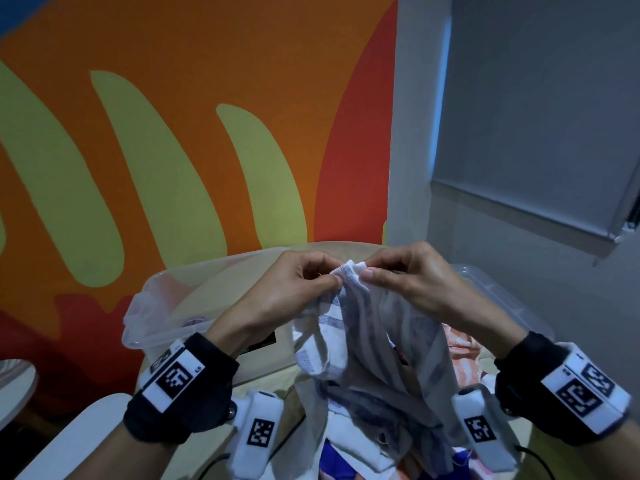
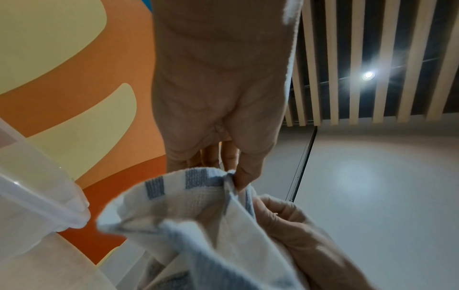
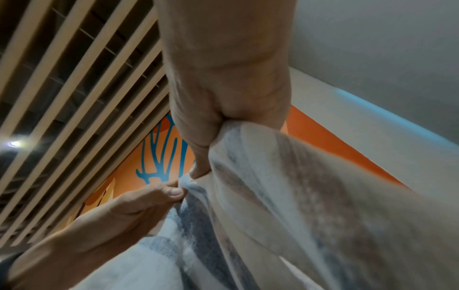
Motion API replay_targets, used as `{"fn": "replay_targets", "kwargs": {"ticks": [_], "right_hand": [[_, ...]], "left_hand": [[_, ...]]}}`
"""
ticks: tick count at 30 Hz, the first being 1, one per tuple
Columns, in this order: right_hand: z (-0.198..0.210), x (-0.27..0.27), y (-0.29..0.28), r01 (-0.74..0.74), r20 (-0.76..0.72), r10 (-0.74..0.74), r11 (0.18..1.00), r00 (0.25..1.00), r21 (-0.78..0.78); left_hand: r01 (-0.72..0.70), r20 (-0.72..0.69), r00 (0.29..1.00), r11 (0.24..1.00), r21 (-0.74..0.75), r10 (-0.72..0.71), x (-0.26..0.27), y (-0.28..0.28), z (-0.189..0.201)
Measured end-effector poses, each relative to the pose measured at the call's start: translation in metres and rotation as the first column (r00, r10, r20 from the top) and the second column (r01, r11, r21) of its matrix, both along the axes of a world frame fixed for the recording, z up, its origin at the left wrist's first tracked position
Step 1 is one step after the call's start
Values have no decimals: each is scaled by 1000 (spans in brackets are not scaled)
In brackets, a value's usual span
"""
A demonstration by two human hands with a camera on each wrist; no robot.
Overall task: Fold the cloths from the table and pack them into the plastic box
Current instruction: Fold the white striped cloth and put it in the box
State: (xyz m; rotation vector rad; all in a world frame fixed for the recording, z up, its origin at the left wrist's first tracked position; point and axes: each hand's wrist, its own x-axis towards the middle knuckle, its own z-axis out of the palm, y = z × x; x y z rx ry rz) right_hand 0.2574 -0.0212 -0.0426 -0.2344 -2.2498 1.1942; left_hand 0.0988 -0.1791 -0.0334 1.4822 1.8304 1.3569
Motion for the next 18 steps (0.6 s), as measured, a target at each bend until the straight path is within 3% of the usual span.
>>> {"fn": "replay_targets", "kwargs": {"ticks": [4, 8, 11, 15, 18], "right_hand": [[-1, -3, 5, 50, 25, -51, 998, 998, 36], [-2, -6, 4, -30, 61, 31, 999, 998, -21], [-1, -6, 3, -30, 12, 30, 998, 999, -58], [3, -4, 11, 37, -79, -47, 991, 996, -127], [4, 3, 21, 85, -97, -101, 983, 990, -162]], "left_hand": [[53, 9, 999, 998, 31, -53, 0, -1, 3], [93, -50, 995, 994, 55, -91, 4, -1, 10], [73, -62, 996, 994, 79, -69, -1, 0, 6], [101, -80, 992, 995, -1, -101, -9, -10, -17], [81, -272, 956, 992, -98, -105, -15, -12, -41]]}}
